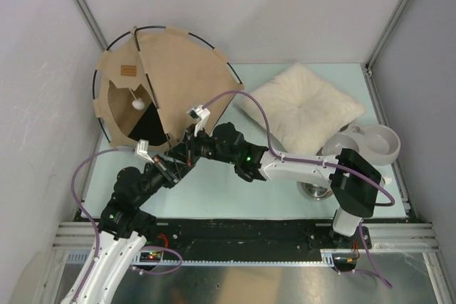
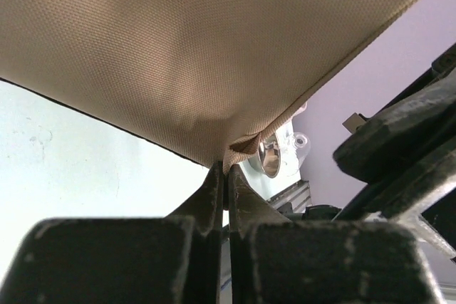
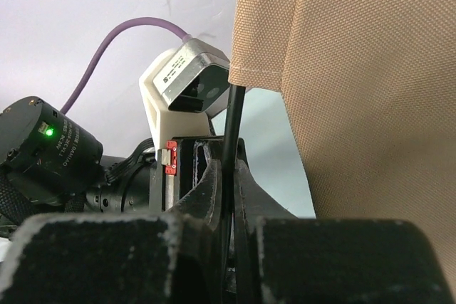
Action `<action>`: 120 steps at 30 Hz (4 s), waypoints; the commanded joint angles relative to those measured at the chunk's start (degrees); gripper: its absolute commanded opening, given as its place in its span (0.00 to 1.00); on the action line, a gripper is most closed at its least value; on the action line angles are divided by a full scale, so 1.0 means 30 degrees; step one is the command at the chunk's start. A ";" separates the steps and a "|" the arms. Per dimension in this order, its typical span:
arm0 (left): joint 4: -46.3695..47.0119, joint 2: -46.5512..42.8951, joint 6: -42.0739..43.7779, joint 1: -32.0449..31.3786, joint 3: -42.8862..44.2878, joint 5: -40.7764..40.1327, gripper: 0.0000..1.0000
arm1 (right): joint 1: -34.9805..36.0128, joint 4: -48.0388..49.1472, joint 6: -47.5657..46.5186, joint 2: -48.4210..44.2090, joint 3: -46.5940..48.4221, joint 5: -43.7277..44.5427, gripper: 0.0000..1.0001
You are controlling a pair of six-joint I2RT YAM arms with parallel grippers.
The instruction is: Set up the pet tent
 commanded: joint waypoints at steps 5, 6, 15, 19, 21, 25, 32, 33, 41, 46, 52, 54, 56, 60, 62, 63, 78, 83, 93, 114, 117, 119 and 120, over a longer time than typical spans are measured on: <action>-0.0205 -0.0148 -0.0914 -0.0297 0.0972 0.1908 0.00 | 0.0673 0.2011 -0.1542 -0.1828 -0.1733 0.3801 0.00; -0.0206 -0.0126 -0.0935 -0.0289 0.0979 0.1843 0.00 | 0.0820 0.1869 -0.1580 -0.1905 -0.1929 0.4051 0.00; -0.0288 -0.0379 -0.1110 -0.0296 0.0856 0.1726 0.00 | 0.1704 0.0953 -0.1465 -0.1575 -0.2535 0.5318 0.37; -0.0464 -0.0560 -0.0886 -0.0296 0.0517 0.1686 0.00 | 0.2068 0.0032 -0.1444 -0.1865 -0.2648 0.5886 0.44; -0.0528 -0.0598 -0.0777 -0.0285 0.0357 0.1659 0.00 | 0.2246 -0.0389 -0.1472 -0.2114 -0.2732 0.6125 0.45; -0.0623 -0.0592 -0.0565 -0.0281 0.0092 0.1537 0.00 | 0.2594 -0.0955 -0.1582 -0.2594 -0.2909 0.6383 0.48; -0.0787 -0.0419 -0.0101 -0.0288 -0.0100 0.1398 0.00 | 0.3028 -0.1335 -0.1515 -0.3312 -0.3330 0.6577 0.58; -0.0834 -0.0422 -0.0045 -0.0285 -0.0142 0.1411 0.00 | 0.3038 -0.1269 -0.1449 -0.3394 -0.3402 0.6596 0.57; -0.1235 -0.0845 0.0170 -0.0284 -0.0476 0.1377 0.00 | 0.2610 -0.0836 -0.1370 -0.3496 -0.3469 0.6388 0.07; -0.1602 -0.1107 0.0601 -0.0292 -0.0621 0.1378 0.00 | 0.2040 -0.0681 -0.1432 -0.3805 -0.3475 0.6361 0.00; -0.2150 -0.1207 0.1242 -0.0296 -0.0721 0.1324 0.00 | 0.1047 0.0208 -0.1573 -0.4254 -0.3473 0.6517 0.00; -0.2261 -0.1251 0.1447 -0.0292 -0.0788 0.1349 0.00 | 0.0606 0.0651 -0.1527 -0.4249 -0.3459 0.6371 0.00; -0.2303 -0.1386 0.1528 -0.0291 -0.0870 0.1348 0.00 | 0.0247 0.1048 -0.1581 -0.4204 -0.3411 0.6320 0.00; -0.2364 -0.1313 0.1723 -0.0289 -0.0955 0.1428 0.00 | -0.0096 0.1448 -0.2001 -0.3745 -0.2809 0.6324 0.00; -0.2343 -0.1226 0.1795 -0.0283 -0.0949 0.1499 0.00 | -0.0199 0.1532 -0.2234 -0.3404 -0.2450 0.6498 0.00; -0.2359 -0.1192 0.1826 -0.0282 -0.0918 0.1491 0.00 | -0.0246 0.1615 -0.2307 -0.3279 -0.2288 0.6601 0.00; -0.2343 -0.1015 0.1977 -0.0283 -0.0859 0.1640 0.00 | -0.0377 0.1774 -0.2756 -0.1639 0.0231 0.7573 0.00; -0.2339 -0.1064 0.1960 -0.0286 -0.0862 0.1600 0.00 | -0.0543 0.1506 -0.2919 -0.1600 0.0545 0.8005 0.00; -0.2374 -0.1096 0.1932 -0.0288 -0.0908 0.1554 0.00 | -0.0757 0.0846 -0.2851 -0.1467 0.0560 0.9600 0.00; -0.2372 -0.0899 0.1960 -0.0317 -0.0888 0.1475 0.00 | -0.1252 -0.0075 -0.2801 -0.1905 0.0494 1.0415 0.00; -0.2353 -0.0829 0.1987 -0.0307 -0.0888 0.1461 0.00 | -0.1332 -0.0370 -0.2715 -0.2060 0.0417 1.0174 0.00; -0.2363 -0.0753 0.2000 -0.0309 -0.0844 0.1405 0.00 | -0.1343 -0.0497 -0.2603 -0.2206 0.0414 0.9914 0.00; -0.2369 -0.0721 0.2016 -0.0310 -0.0837 0.1386 0.00 | -0.1345 -0.0557 -0.2521 -0.2270 0.0404 0.9686 0.00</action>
